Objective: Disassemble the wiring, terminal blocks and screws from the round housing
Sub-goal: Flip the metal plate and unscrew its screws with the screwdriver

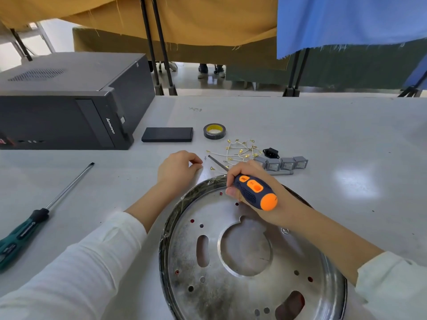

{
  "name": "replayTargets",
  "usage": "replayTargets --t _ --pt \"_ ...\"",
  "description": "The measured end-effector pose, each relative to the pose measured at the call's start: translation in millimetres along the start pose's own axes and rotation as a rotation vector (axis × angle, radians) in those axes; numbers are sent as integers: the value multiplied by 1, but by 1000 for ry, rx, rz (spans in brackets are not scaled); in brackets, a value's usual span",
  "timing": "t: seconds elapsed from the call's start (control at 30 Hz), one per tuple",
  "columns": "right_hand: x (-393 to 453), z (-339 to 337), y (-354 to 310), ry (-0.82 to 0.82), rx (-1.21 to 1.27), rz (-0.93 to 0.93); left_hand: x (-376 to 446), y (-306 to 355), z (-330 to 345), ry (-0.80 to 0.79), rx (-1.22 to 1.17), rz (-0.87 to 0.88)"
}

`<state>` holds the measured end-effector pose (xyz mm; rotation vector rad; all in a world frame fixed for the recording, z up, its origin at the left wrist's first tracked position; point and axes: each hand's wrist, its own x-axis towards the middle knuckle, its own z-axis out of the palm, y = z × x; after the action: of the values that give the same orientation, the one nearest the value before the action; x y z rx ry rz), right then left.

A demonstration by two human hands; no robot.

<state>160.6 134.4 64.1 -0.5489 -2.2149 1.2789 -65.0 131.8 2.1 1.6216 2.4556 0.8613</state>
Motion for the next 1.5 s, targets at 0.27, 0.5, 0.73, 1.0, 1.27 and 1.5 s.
replayTargets --t 0.27,0.5,0.73,1.0,1.27,1.5 --pt "-4 -5 3 62 -5 -101 -17 15 -34 -135 -340 -58" --pt "-8 -15 -20 131 209 -53 -54 48 -60 -524 -474 -35" --pt "-18 -16 -32 158 209 -60 -78 57 -62 -423 -317 -2" --pt "-22 -19 -31 182 213 -33 -83 44 -79 -388 -148 -56" --pt "-20 -12 -34 236 180 -43 -71 61 -65 -250 -113 52" --pt "-15 -15 -39 268 183 -52 -84 48 -82 -354 175 -91"
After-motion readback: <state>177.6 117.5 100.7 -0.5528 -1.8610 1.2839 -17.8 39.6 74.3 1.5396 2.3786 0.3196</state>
